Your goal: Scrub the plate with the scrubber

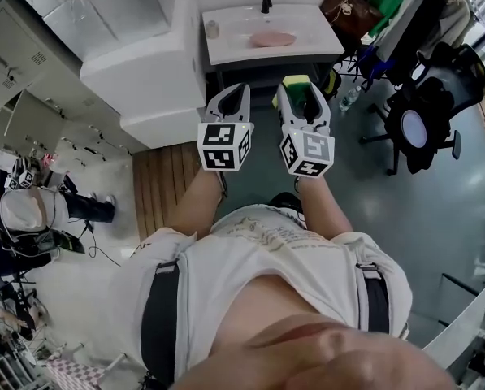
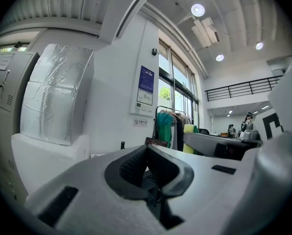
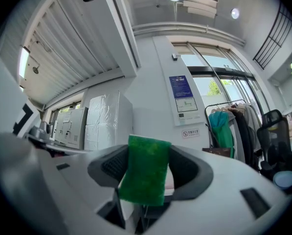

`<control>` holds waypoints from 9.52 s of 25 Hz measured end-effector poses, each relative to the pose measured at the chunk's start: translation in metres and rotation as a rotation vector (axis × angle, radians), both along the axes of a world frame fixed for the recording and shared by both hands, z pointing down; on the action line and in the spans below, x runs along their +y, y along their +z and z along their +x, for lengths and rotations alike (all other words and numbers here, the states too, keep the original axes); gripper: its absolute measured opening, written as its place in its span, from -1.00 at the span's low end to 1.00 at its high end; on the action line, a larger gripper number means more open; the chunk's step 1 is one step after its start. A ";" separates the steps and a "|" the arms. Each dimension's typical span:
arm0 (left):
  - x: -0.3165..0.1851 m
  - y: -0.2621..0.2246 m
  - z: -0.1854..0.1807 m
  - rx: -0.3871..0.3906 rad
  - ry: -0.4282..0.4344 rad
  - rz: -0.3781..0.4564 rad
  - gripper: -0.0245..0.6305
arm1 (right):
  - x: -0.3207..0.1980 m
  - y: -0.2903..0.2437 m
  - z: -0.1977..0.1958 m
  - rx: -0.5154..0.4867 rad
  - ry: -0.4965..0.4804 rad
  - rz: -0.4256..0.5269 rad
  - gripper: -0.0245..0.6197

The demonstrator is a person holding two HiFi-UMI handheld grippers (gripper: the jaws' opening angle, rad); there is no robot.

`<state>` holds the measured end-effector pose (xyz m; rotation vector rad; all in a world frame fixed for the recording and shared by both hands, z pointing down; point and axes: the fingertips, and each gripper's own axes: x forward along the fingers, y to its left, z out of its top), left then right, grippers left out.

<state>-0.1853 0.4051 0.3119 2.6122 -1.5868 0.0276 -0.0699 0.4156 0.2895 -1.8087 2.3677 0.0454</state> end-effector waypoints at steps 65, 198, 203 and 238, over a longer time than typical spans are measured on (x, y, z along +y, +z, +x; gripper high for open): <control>-0.401 0.041 0.149 -0.037 -0.043 -0.072 -0.86 | -0.407 0.035 0.144 -0.049 -0.120 -0.036 -0.14; -0.585 0.351 0.155 0.538 0.200 -1.333 -0.79 | -0.649 0.237 0.166 0.169 -0.134 -0.695 -0.14; -0.590 0.325 0.174 0.479 0.257 -1.251 -0.79 | -0.647 0.256 0.187 0.252 -0.063 -0.784 -0.14; -0.594 0.275 0.202 0.346 0.361 -1.092 -0.79 | -0.695 0.250 0.178 0.172 0.136 -0.805 -0.14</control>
